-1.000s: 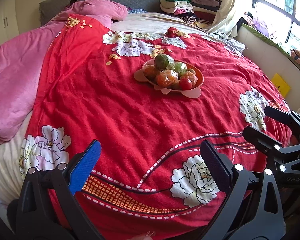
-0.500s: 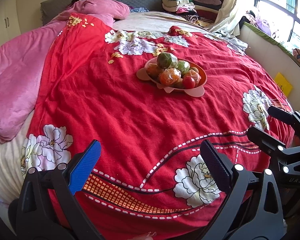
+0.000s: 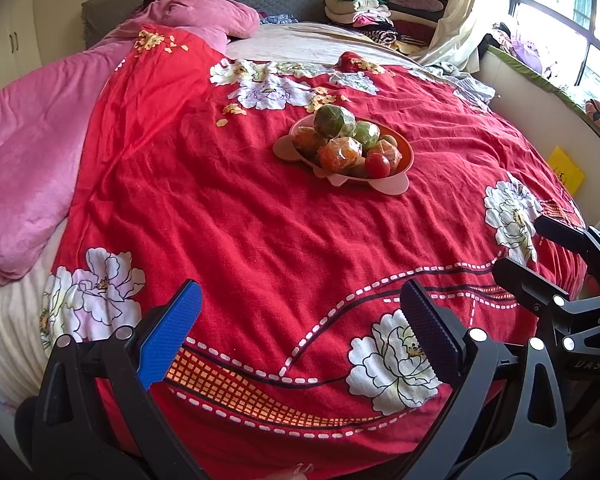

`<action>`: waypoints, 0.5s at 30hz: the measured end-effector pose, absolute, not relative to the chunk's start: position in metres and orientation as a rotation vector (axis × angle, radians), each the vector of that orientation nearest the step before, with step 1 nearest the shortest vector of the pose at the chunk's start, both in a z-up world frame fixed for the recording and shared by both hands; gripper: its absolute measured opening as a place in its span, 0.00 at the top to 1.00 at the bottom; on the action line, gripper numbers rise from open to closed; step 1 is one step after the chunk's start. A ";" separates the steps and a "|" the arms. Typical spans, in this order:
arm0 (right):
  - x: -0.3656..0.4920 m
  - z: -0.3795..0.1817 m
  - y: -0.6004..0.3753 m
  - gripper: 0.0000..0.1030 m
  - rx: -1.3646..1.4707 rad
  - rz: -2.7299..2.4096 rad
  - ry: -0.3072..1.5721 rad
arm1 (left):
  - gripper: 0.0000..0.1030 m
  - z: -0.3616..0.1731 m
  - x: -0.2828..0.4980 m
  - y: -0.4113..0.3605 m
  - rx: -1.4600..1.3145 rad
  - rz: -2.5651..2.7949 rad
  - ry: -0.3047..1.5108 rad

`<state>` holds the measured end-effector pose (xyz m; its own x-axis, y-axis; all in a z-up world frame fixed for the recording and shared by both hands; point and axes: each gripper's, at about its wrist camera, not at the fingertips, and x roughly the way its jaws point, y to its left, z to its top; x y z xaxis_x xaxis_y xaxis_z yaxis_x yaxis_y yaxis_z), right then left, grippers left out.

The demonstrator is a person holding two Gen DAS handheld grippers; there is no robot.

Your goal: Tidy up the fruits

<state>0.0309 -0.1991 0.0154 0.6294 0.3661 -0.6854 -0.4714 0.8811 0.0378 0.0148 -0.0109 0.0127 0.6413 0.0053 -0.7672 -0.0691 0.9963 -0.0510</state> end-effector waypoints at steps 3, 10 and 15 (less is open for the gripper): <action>0.031 0.015 -0.201 0.05 -0.150 0.480 0.749 | 0.09 0.012 0.015 -0.011 -0.080 0.040 0.879; 0.032 0.016 -0.202 0.05 -0.143 0.474 0.745 | 0.09 0.010 0.018 -0.010 -0.100 0.027 0.894; 0.039 0.016 -0.205 0.05 -0.139 0.462 0.751 | 0.10 0.015 0.027 -0.003 -0.116 0.025 0.880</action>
